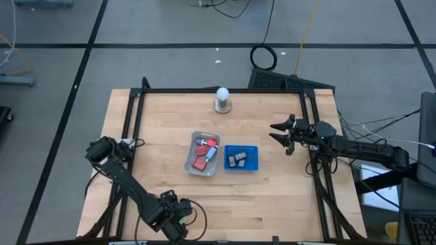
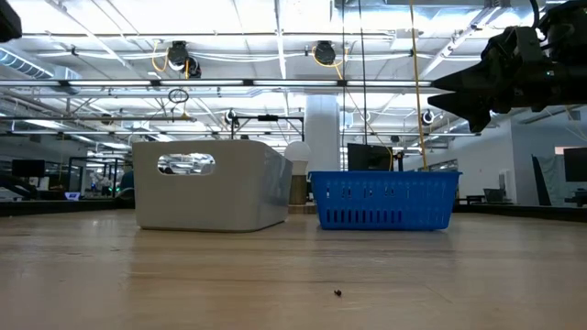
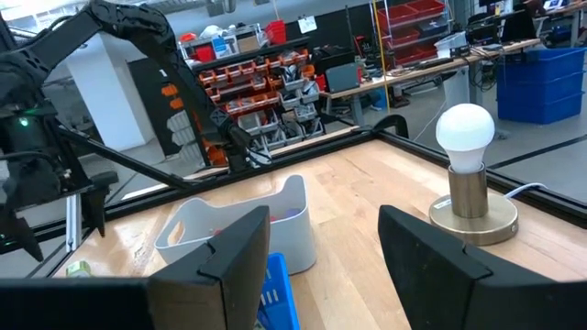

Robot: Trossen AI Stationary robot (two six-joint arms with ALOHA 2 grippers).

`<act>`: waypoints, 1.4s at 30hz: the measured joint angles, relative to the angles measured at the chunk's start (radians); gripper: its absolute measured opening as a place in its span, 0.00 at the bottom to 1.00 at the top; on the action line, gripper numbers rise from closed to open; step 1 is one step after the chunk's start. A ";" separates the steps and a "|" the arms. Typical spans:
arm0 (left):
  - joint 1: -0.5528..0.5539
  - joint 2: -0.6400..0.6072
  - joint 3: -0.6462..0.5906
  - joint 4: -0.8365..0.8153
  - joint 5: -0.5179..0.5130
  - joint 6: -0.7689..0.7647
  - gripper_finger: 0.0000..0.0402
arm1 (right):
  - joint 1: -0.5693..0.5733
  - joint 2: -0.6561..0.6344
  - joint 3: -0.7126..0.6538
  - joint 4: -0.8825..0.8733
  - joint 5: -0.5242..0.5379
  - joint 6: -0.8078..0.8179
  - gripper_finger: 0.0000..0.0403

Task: Pick & Place Office items
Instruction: Put the green charger adapter into the gray bin

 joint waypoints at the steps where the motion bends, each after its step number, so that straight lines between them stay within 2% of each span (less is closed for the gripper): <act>1: 0.001 0.000 -0.008 0.013 0.006 0.000 0.99 | 0.000 0.000 0.000 0.001 0.000 0.000 0.49; 17: 0.008 0.000 -0.033 0.044 0.011 -0.011 0.99 | 0.000 0.000 0.000 0.000 0.000 0.000 0.49; 30: -0.002 0.079 -0.032 0.107 0.066 -0.012 0.99 | 0.000 0.000 0.000 0.001 0.000 0.000 0.49; 42: 0.001 0.139 -0.031 0.124 0.070 -0.020 0.99 | 0.000 0.000 0.000 0.000 0.000 0.000 0.49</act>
